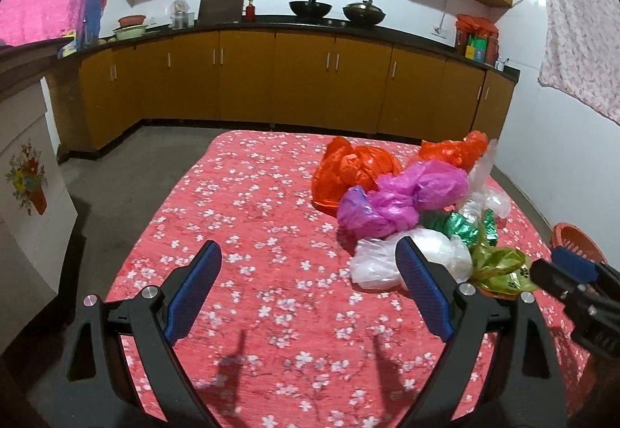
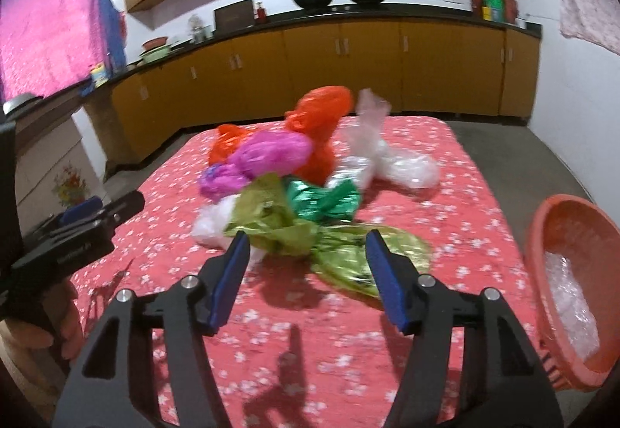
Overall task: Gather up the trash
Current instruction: 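Move both grippers back over the remaining bags on the table, then grasp the green printed bag with the right gripper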
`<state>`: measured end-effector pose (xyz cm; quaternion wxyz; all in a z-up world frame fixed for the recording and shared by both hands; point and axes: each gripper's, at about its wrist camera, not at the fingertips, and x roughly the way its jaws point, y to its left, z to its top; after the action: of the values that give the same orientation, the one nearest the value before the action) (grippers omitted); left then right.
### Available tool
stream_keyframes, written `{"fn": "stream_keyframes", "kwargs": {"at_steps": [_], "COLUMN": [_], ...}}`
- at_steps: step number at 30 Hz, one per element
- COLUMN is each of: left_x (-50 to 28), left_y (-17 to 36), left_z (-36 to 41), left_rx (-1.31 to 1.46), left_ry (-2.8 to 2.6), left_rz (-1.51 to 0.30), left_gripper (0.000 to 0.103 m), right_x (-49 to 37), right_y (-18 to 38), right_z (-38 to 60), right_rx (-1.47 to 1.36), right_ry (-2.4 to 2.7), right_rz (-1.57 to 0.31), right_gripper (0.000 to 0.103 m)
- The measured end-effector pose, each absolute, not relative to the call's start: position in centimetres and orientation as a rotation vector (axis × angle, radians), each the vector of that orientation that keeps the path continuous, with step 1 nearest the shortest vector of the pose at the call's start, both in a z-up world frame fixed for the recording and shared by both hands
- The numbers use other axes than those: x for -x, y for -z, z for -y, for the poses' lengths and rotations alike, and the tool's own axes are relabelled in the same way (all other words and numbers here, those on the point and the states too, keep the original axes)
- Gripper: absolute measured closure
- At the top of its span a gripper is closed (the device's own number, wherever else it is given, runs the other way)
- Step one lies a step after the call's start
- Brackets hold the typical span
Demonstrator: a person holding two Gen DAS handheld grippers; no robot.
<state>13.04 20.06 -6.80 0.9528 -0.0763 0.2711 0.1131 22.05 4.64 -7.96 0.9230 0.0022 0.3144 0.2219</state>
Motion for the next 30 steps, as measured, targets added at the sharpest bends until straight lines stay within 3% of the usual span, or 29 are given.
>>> {"fn": "stream_keyframes", "kwargs": {"at_steps": [4,7,11,13,30], "left_x": [-12.8,-12.8,-13.1,-13.3,-18.6], "left_y": [6.7,6.8,6.6,6.7,8.9], "left_z": [-21.0,-21.5,-21.3,-20.8,-14.2], "left_rx": [0.157,0.162,0.157,0.152,0.123], "left_ry": [-0.248,-0.251,-0.239,-0.228,-0.066], "left_rz": [-0.552,-0.554,-0.551,-0.553,-0.674], "left_gripper": [0.012,0.012,0.012,0.012,0.01], "right_x": [-22.5,-23.2,-24.1,-24.0,-23.6], "right_y": [8.3,8.8,9.5,9.5,7.7], "right_z": [-6.7,-7.7,-8.0,-7.9,-0.8], "right_rx": [0.035,0.06,0.067,0.066,-0.06], "right_ry": [-0.472,-0.479,-0.494,-0.491,-0.324], "right_rz": [-0.649,-0.67,-0.707,-0.706,-0.655], "right_gripper": [0.042,0.051,0.088,0.097,0.1]}}
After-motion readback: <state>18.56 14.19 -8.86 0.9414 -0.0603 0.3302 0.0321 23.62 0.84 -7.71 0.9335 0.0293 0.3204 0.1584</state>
